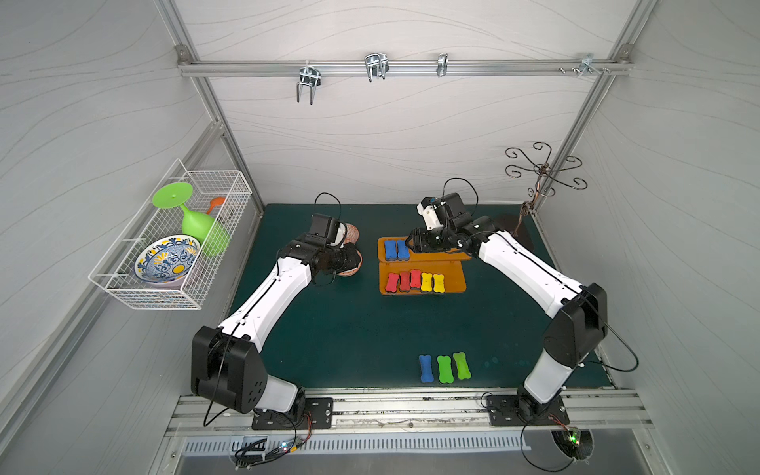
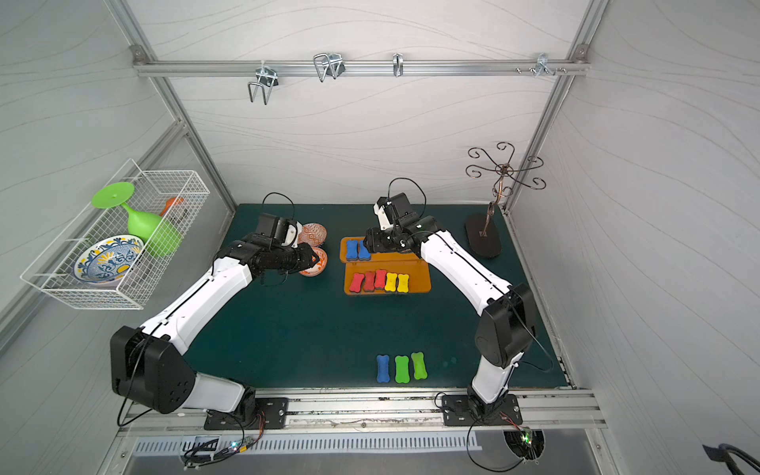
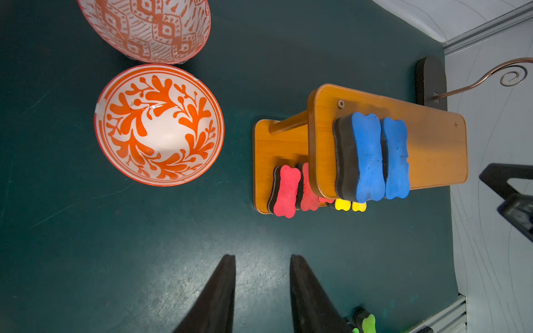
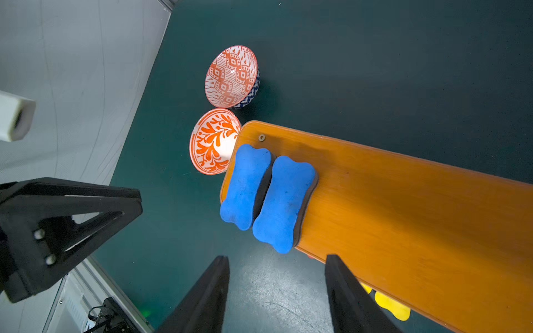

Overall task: Remove the whiteboard erasers from the shelf
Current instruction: Pick up the whiteboard eraser from the shelf.

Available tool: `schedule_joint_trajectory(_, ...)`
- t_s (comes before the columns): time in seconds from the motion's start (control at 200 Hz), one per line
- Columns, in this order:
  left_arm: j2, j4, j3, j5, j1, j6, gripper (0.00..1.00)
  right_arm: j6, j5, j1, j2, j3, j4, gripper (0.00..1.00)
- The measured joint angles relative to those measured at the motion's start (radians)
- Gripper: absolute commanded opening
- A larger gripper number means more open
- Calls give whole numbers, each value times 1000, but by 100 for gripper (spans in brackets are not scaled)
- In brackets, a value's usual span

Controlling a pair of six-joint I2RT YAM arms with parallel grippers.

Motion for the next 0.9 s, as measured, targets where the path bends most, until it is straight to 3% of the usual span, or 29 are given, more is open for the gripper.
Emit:
schedule_joint_trajectory(0.345, 0, 2, -2, 4, 8, -2, 35, 4, 84, 19, 138, 116, -64, 60)
schedule_joint_trajectory(0.9, 0, 2, -12, 18, 19, -2, 34, 4, 113, 55, 212, 166, -92, 60)
